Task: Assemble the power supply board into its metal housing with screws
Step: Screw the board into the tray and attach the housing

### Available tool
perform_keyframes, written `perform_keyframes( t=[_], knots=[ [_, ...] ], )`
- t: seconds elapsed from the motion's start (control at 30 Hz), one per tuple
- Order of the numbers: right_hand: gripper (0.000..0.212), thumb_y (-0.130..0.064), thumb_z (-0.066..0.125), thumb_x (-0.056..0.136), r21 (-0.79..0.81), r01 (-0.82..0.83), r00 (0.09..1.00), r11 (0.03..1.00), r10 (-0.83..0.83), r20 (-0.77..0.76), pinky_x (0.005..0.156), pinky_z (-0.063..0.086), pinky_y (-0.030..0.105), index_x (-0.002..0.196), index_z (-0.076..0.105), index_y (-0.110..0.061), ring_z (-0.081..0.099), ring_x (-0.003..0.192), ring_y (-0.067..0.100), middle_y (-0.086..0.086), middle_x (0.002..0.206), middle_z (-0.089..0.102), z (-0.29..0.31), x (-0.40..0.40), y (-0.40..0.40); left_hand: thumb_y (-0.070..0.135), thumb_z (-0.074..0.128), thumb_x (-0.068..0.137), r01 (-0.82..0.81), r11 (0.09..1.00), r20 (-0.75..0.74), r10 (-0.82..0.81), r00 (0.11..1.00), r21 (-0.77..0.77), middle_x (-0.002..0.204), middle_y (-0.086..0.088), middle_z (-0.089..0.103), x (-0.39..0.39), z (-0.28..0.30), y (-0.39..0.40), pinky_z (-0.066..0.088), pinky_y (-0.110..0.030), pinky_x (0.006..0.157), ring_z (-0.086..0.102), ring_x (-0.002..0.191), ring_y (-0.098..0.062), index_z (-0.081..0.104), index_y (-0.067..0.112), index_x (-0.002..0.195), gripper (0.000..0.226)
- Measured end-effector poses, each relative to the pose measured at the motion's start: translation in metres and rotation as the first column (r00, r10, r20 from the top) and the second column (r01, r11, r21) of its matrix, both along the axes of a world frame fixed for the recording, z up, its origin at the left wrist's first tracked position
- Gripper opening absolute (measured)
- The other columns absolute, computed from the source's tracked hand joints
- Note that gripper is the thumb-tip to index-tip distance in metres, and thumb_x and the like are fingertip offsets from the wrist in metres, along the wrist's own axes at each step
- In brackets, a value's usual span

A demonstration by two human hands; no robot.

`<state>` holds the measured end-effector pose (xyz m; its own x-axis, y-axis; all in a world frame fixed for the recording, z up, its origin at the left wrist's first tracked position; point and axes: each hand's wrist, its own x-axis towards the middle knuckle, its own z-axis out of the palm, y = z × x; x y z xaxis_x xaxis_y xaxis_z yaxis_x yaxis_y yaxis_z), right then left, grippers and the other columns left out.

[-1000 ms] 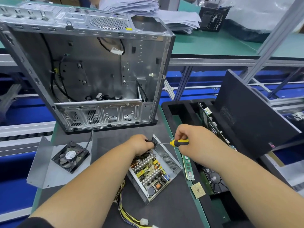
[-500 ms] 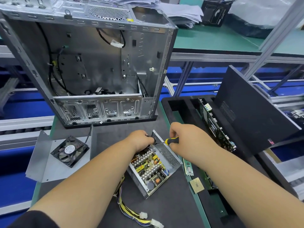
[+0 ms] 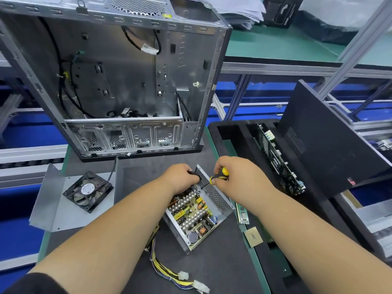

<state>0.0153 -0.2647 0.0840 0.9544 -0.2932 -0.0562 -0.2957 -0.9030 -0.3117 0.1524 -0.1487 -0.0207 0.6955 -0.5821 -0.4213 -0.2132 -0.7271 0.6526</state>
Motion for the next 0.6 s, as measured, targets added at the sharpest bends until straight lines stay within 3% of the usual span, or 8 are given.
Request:
perform_keyframes(
  t=[0.13,0.27,0.6],
  knots=[
    [0.015,-0.039,0.066,0.089,0.011,0.012,1.000,1.000,-0.012,-0.007,0.052,0.030,0.021,0.091,0.055,-0.028,0.052,0.075,0.010,-0.008,0.085,0.055,-0.008,0.004,-0.001,0.035,0.063,0.083,0.010,1.000,0.012,-0.010,1.000,0.022,0.082,-0.003,0.061,0.000,-0.001,0.000,0.039,-0.025,0.055,0.055,0.073,-0.017,0.063,0.015,0.089,0.020],
    [0.016,-0.037,0.066,0.089,0.032,0.008,1.000,0.999,-0.008,-0.010,0.054,0.035,0.022,0.090,0.055,-0.026,0.053,0.076,0.012,-0.008,0.084,0.055,-0.013,0.008,-0.002,0.036,0.063,0.084,0.014,0.999,0.019,-0.015,1.000,0.041,0.082,-0.001,0.059,0.000,-0.001,-0.001,0.038,-0.025,0.056,0.056,0.078,-0.019,0.063,0.015,0.093,0.023],
    [0.013,-0.033,0.067,0.088,0.037,0.006,1.000,0.999,-0.005,-0.022,0.056,0.041,0.026,0.090,0.056,-0.025,0.055,0.076,0.013,-0.008,0.082,0.056,-0.021,0.013,-0.004,0.036,0.063,0.084,0.005,0.999,0.006,-0.005,1.000,0.040,0.077,0.001,0.057,0.001,-0.001,-0.002,0.035,-0.024,0.051,0.052,0.069,-0.013,0.062,0.016,0.091,0.021]
  ],
)
